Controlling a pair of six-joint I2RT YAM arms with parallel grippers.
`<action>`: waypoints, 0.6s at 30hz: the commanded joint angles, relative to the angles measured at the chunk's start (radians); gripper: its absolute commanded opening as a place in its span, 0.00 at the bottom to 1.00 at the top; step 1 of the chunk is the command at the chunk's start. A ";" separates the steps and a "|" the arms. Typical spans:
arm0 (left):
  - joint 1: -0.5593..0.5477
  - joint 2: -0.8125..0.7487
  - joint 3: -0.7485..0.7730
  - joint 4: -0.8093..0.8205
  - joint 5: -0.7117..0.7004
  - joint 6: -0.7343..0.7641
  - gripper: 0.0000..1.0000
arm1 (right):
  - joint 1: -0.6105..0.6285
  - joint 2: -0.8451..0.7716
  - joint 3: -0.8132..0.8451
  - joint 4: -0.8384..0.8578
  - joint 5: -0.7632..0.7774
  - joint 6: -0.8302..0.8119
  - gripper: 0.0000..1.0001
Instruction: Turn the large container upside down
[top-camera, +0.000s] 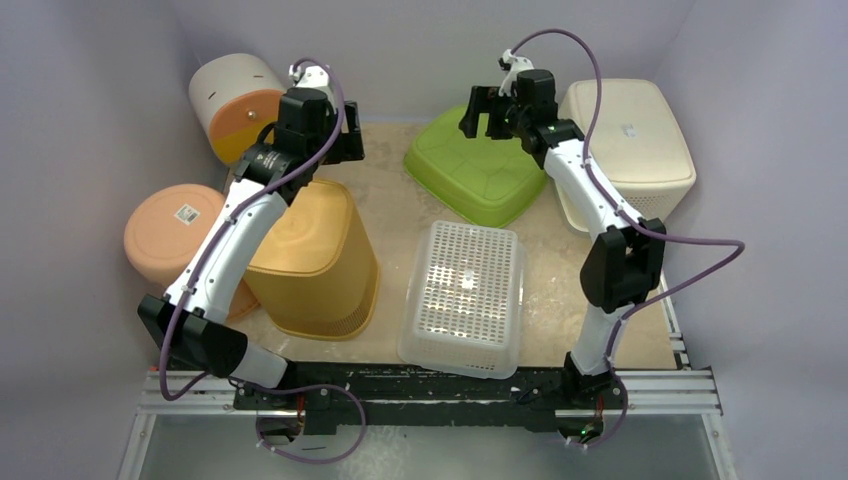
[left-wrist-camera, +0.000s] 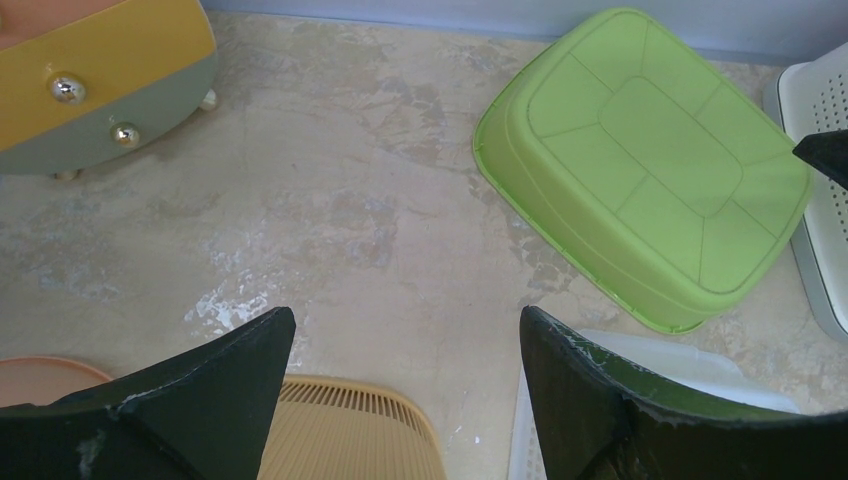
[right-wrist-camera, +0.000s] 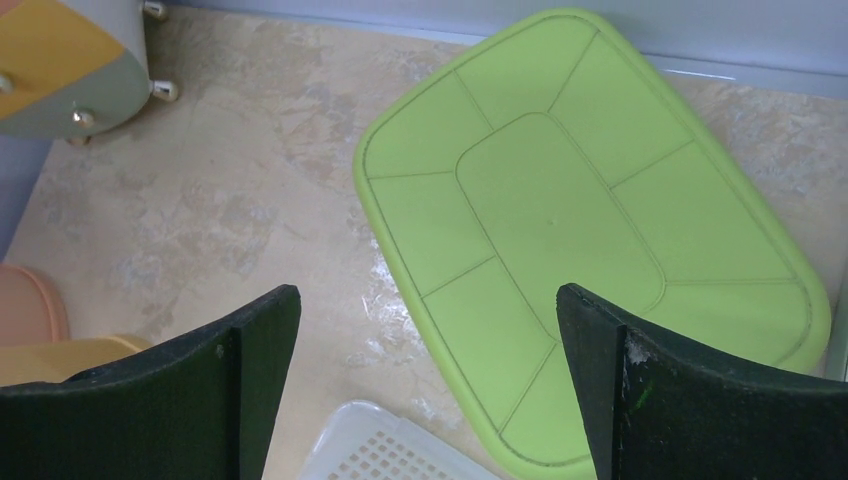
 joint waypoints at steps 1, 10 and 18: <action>-0.005 -0.015 0.042 0.022 0.003 0.008 0.80 | 0.002 -0.067 -0.036 0.068 0.111 0.087 1.00; -0.005 0.015 0.069 0.020 0.005 0.011 0.80 | 0.003 -0.085 -0.078 0.090 0.130 0.102 1.00; -0.005 0.030 0.075 0.017 0.015 0.034 0.80 | 0.003 -0.102 -0.104 0.101 0.154 0.100 1.00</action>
